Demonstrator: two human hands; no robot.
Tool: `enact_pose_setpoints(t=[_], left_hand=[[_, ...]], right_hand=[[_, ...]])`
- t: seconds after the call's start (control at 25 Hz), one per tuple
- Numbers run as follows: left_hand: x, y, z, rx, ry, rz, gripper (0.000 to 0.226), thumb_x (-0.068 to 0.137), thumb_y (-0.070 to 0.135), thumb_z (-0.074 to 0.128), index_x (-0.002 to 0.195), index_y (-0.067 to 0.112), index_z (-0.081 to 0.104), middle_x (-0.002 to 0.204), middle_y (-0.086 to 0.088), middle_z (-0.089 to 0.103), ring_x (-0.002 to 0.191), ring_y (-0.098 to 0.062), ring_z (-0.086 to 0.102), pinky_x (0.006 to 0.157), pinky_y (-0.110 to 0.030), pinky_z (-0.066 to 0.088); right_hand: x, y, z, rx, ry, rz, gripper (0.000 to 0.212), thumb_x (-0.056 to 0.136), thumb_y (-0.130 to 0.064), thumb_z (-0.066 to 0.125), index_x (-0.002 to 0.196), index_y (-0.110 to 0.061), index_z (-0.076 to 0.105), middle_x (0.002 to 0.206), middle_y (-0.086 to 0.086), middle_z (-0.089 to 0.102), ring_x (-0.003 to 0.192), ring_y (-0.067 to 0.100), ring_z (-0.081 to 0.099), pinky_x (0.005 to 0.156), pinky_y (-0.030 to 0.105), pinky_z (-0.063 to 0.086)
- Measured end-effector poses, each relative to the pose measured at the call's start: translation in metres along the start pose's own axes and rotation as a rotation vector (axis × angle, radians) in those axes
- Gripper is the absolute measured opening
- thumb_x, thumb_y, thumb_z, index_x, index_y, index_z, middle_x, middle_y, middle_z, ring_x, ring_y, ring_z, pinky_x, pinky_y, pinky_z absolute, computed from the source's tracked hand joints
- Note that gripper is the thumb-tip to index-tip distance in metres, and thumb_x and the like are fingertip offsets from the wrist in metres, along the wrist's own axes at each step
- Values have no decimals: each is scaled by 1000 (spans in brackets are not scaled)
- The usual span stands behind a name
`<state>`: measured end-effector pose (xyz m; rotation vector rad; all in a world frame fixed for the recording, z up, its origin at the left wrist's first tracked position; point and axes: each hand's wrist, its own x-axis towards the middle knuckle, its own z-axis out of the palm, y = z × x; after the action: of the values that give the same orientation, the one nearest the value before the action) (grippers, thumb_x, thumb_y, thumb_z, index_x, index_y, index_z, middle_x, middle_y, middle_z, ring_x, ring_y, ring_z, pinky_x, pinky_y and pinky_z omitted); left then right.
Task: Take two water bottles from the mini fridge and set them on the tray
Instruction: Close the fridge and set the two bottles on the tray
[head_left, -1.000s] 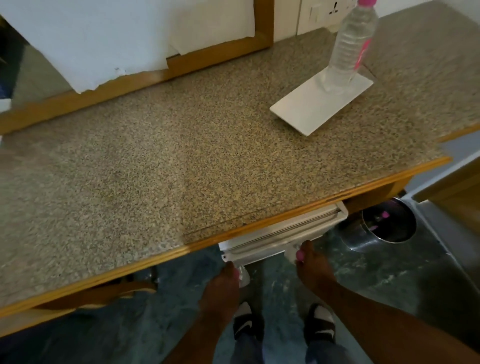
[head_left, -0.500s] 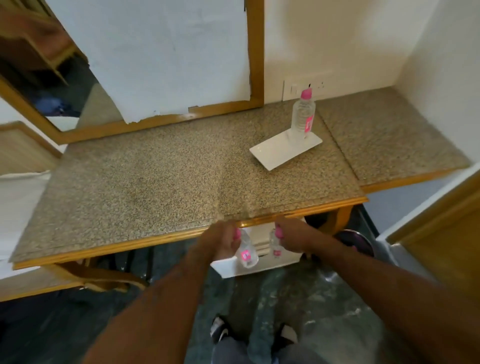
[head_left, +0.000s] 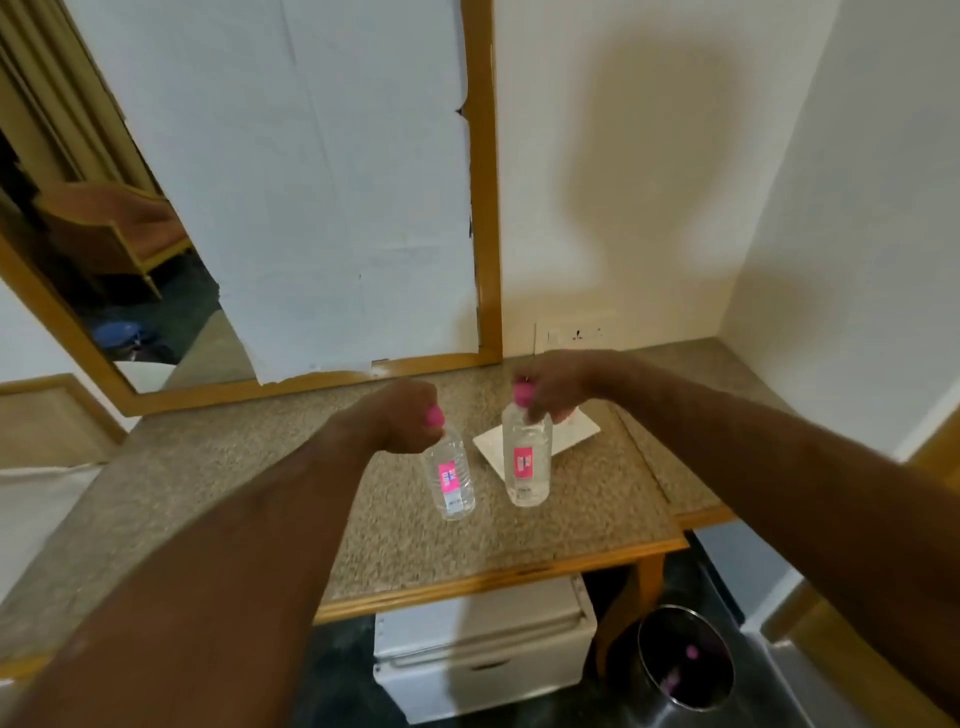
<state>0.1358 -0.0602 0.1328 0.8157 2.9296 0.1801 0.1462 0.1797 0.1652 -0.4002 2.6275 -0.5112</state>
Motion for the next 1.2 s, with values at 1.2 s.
enact_pose_setpoints(t=[1.2], left_hand=[[180,2,67,-120,10,-120,18,88,20,57,97,4,61,98,-12,64,84,-22,61,74,-38,57]], right_hand=[[158,114,-21,-333,9,-2,37,83,-19,70,116,-11,54,107,8,63,86,19,53,65,28,38]])
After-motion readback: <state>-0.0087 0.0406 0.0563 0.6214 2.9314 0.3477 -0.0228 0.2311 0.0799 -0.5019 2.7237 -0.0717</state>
